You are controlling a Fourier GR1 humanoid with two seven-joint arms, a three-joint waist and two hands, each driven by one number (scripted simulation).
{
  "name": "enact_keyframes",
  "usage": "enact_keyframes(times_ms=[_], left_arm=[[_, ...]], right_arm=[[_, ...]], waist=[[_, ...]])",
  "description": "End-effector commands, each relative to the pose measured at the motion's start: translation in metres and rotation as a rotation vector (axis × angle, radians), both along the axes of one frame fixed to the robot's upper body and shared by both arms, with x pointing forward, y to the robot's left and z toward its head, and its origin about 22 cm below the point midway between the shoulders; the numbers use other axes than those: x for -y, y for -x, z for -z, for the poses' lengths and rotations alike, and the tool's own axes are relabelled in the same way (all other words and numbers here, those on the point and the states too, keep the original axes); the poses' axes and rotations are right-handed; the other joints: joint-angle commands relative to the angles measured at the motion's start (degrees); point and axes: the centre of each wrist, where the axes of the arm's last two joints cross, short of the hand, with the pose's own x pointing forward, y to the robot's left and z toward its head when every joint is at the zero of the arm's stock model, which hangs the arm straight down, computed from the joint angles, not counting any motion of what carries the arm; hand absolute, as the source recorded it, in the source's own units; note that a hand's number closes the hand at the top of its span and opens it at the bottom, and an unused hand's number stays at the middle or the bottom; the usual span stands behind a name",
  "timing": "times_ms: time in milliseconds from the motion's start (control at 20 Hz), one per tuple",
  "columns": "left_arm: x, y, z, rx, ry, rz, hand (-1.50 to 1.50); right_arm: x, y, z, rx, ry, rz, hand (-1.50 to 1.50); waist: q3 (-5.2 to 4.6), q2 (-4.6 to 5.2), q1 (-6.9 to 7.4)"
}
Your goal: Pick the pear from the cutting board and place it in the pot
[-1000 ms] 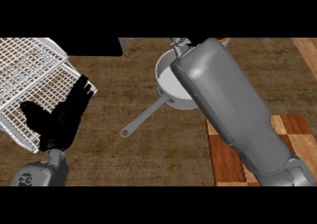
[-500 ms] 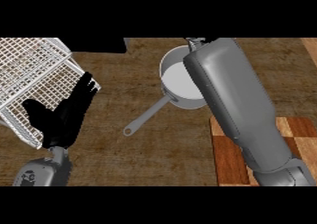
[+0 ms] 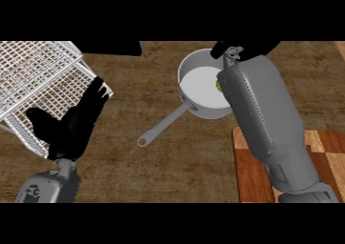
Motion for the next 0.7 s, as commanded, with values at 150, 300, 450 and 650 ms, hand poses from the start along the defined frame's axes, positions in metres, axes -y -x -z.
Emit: enact_keyframes(times_ms=[150,300,450,650], left_arm=[[0.006,-0.007,-0.007,-0.007,-0.007,0.016,0.00],[-0.006,-0.002,0.002,-0.016,0.002,-0.018,0.00],[0.000,-0.006,0.001,-0.020,-0.001,-0.026,0.00],[-0.011,-0.001,0.002,-0.015,0.001,-0.038,0.00]], right_arm=[[0.003,0.008,-0.003,0.214,-0.344,0.177,-1.50],[-0.001,0.018,-0.016,0.395,-0.295,0.161,-1.50],[-0.003,0.026,-0.028,0.559,-0.247,0.164,-1.50],[0.009,0.039,-0.023,0.646,-0.212,0.232,-1.50]], waist=[[0.07,0.17,0.32],[-0.07,-0.30,-0.44],[-0.08,-0.29,-1.48],[-0.07,-0.88,-2.38]])
